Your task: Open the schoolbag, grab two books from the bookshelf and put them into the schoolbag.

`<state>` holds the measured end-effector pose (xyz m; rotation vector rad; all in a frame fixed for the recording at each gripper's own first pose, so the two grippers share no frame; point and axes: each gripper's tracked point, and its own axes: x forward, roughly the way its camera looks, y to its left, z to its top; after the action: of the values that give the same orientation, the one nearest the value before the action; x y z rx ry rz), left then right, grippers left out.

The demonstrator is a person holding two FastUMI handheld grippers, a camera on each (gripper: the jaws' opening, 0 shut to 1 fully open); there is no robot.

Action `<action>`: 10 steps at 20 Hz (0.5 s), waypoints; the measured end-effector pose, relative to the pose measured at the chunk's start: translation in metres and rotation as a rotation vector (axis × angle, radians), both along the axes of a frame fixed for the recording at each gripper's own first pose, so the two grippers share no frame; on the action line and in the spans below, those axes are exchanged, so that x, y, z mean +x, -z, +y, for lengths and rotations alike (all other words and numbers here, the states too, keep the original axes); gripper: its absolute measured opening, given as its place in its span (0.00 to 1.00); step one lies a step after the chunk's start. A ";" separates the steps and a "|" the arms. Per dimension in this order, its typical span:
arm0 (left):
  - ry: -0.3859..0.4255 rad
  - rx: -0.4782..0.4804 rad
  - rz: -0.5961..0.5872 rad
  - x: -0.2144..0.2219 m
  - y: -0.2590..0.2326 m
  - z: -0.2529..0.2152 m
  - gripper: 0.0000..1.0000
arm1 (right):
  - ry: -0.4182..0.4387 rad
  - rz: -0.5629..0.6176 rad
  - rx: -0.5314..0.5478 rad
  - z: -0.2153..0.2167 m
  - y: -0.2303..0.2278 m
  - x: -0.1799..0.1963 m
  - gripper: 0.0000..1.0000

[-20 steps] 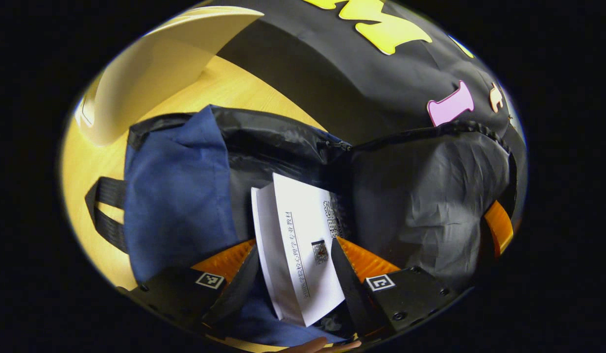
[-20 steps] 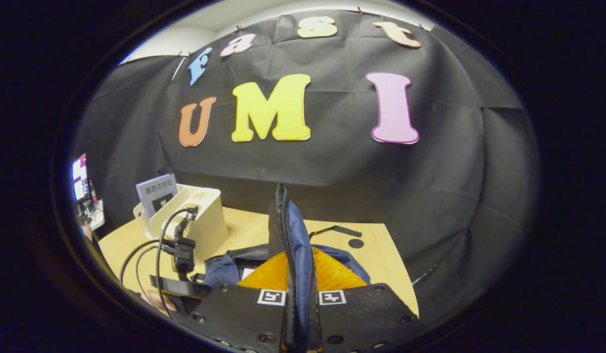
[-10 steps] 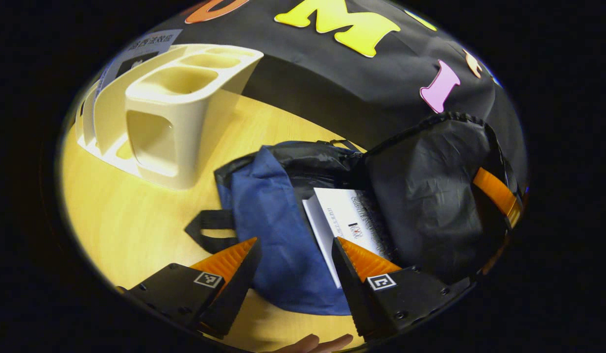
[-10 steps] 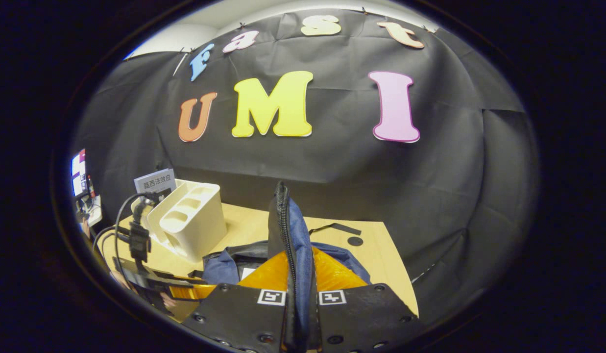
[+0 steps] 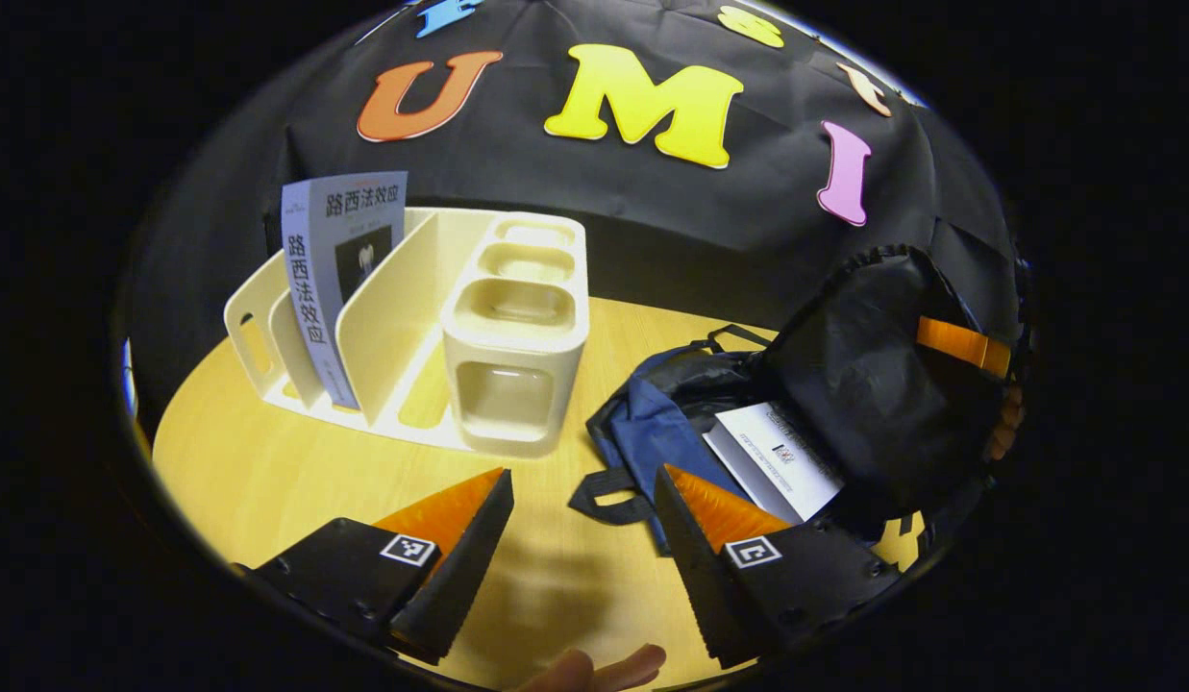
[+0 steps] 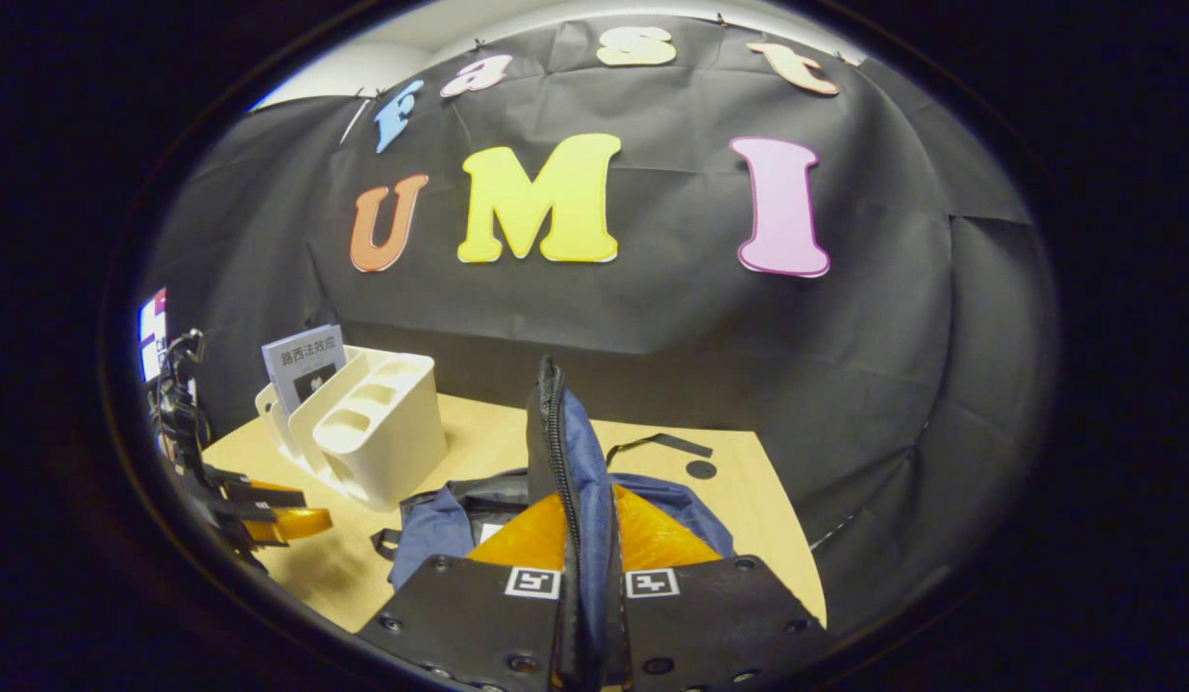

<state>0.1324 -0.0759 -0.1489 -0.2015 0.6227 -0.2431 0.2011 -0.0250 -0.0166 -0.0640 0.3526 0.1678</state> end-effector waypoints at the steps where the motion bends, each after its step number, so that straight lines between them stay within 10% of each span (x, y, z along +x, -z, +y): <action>1: -0.024 0.039 -0.012 0.002 -0.002 0.015 0.94 | -0.002 0.000 0.001 0.002 0.000 0.001 0.10; 10: -0.175 0.163 -0.136 0.047 -0.078 0.117 0.98 | -0.014 0.017 -0.011 0.013 0.001 0.011 0.10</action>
<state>0.1789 0.0415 -0.0705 -0.0808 0.4842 -0.0360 0.2116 -0.0125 -0.0177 -0.0763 0.3697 0.1806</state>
